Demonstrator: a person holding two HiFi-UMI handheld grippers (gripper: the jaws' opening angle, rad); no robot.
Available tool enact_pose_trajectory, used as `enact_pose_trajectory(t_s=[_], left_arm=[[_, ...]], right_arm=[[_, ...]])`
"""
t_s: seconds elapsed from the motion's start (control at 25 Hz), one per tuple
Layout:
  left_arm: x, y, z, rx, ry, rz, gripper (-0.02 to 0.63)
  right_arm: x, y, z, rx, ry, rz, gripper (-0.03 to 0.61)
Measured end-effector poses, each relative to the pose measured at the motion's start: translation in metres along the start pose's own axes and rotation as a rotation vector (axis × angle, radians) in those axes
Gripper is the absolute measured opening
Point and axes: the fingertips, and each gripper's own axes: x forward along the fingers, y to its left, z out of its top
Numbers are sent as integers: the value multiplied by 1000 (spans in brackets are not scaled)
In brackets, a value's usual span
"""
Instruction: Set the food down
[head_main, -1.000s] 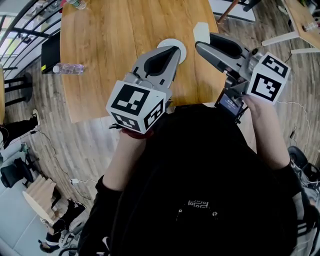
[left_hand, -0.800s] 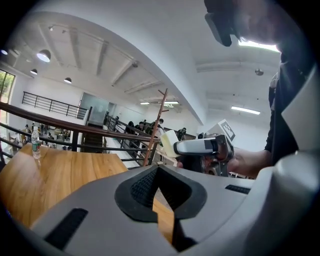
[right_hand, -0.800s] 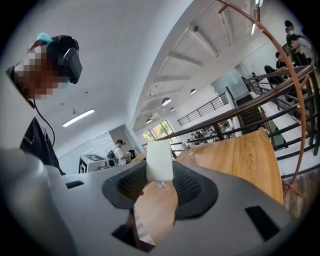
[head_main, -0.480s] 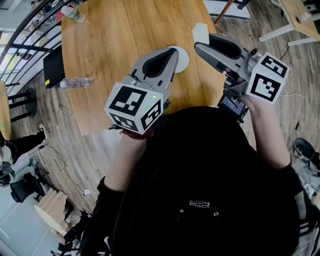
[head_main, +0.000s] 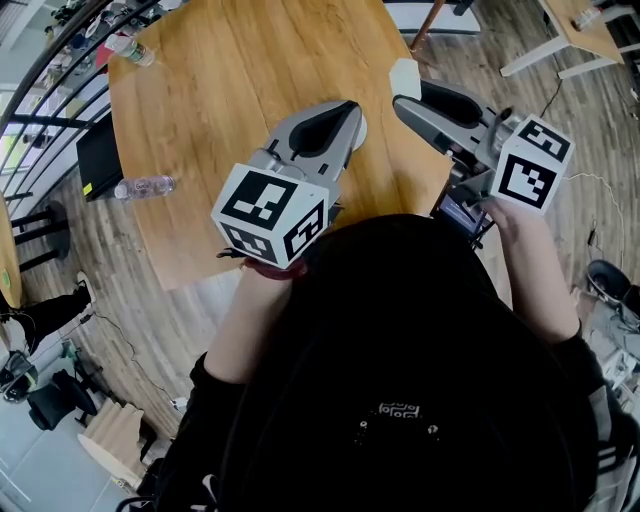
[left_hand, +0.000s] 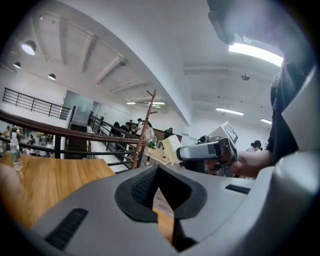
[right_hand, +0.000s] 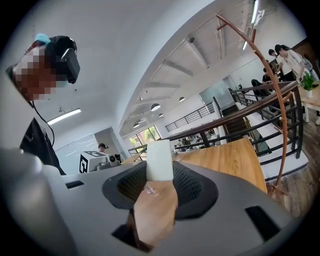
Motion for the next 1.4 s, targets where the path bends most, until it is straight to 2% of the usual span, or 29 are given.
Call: enact_pose_trajectory(t_s=[0.36, 0.68, 1.0, 1.4], left_arm=[[5, 5, -1, -8, 9, 23, 0], [6, 15, -4, -46, -1, 44, 0], [-2, 37, -20, -103, 10, 77, 0], [-14, 38, -35, -154, 0, 138, 0]], right_arm=[[-5, -12, 5, -5, 2, -1, 172], [8, -18, 3, -2, 25, 10, 172], [38, -27, -9, -11, 87, 17, 172], [49, -35, -27, -49, 171, 28, 172]])
